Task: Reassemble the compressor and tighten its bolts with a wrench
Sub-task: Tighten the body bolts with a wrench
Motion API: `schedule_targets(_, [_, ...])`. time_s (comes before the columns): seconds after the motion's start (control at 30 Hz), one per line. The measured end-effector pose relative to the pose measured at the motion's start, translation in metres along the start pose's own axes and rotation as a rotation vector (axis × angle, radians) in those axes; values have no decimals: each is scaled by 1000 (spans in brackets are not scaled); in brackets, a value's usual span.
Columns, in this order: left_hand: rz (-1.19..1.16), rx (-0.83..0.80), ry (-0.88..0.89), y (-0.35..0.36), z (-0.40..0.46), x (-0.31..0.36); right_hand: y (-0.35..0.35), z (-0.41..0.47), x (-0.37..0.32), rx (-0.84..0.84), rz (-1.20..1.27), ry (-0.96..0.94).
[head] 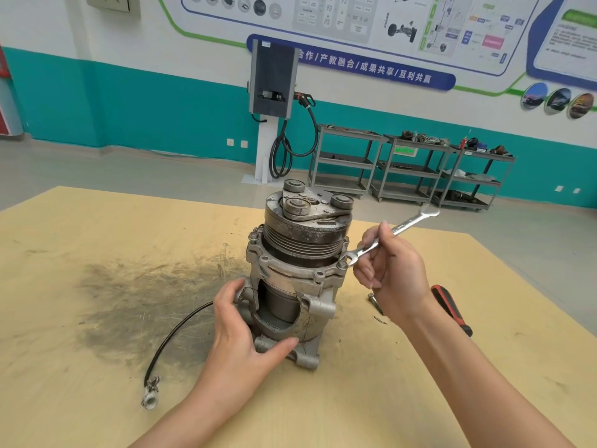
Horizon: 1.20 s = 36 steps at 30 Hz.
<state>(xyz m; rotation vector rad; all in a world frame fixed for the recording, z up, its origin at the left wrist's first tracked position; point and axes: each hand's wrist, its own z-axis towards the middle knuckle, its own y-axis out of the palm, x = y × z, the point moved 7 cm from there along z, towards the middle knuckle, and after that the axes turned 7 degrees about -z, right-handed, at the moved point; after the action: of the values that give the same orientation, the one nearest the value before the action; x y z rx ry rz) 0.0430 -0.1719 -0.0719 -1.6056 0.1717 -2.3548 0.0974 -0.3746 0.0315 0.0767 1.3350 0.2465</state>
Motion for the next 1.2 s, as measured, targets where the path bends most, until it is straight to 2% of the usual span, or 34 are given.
schedule_targets(0.1, [2,0,-2,0,-1,1,6,6,9,-88,103,150])
schedule_targets(0.2, [2,0,-7,-1,0,1,11,7,12,-142,147,192])
schedule_targets(0.3, [7,-6,-7,0,0,1,10,2,14,-90,151,98])
schedule_targets(0.4, [8,-1,-5,0,1,1,4,-17,16,96,89,-111])
schedule_targets(0.5, [6,5,8,0,1,1,3,-42,14,276,-97,-323])
schedule_targets(0.67, [5,10,20,1,1,-1,7,-56,-5,423,-487,-468])
schedule_targets(0.8, [-4,20,50,1,1,-4,16,-61,-19,454,-787,-625])
schedule_targets(0.93, [0,33,64,1,1,-5,27,-70,-27,457,-942,-817])
schedule_targets(1.07, [4,40,78,1,1,-5,36,-73,-26,478,-1122,-877])
schedule_targets(1.2, [6,40,70,2,2,-5,50,-77,-33,549,-1421,-990])
